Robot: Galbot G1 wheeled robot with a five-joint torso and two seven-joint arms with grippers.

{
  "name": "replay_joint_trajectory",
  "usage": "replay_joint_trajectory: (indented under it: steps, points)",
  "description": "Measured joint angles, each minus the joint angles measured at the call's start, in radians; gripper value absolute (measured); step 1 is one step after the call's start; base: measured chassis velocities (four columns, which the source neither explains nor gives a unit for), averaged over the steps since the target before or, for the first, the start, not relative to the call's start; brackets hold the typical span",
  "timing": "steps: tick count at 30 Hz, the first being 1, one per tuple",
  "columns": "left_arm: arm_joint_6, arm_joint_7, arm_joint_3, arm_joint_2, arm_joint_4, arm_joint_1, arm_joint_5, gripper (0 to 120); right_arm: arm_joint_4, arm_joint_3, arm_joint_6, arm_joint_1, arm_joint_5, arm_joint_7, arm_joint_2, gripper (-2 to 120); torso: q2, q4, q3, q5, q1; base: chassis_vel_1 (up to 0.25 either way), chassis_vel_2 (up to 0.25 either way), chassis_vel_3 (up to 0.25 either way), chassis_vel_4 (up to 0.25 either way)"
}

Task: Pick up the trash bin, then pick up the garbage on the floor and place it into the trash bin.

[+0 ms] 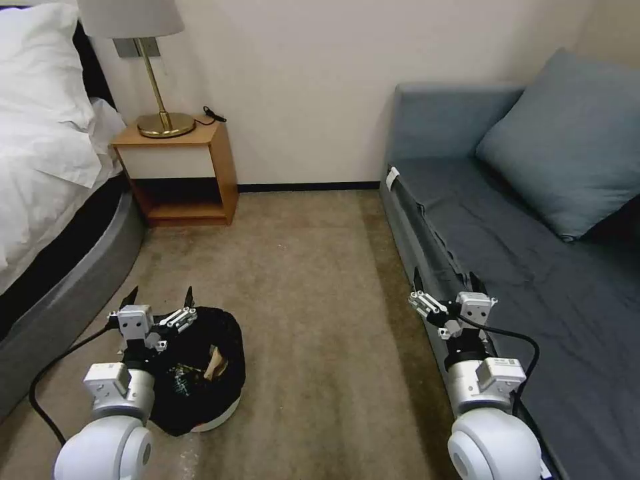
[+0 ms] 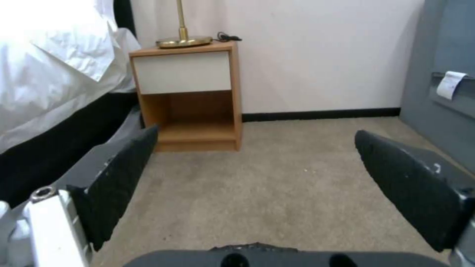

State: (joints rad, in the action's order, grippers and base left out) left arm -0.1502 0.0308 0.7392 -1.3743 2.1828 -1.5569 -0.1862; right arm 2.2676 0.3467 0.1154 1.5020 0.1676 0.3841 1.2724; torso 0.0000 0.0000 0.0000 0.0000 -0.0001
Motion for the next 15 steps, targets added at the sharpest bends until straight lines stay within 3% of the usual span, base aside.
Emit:
replay_joint_trajectory:
  steps: [15]
  points:
    - [0.007, -0.005, 0.000, -0.004, 0.003, -0.001, -0.003, 100, -0.007, -0.003, -0.007, 0.010, -0.010, -0.002, 0.002, 100, 0.000, 0.0000, 0.000, 0.0000, 0.000, 0.000, 0.000, 0.000, 0.000]
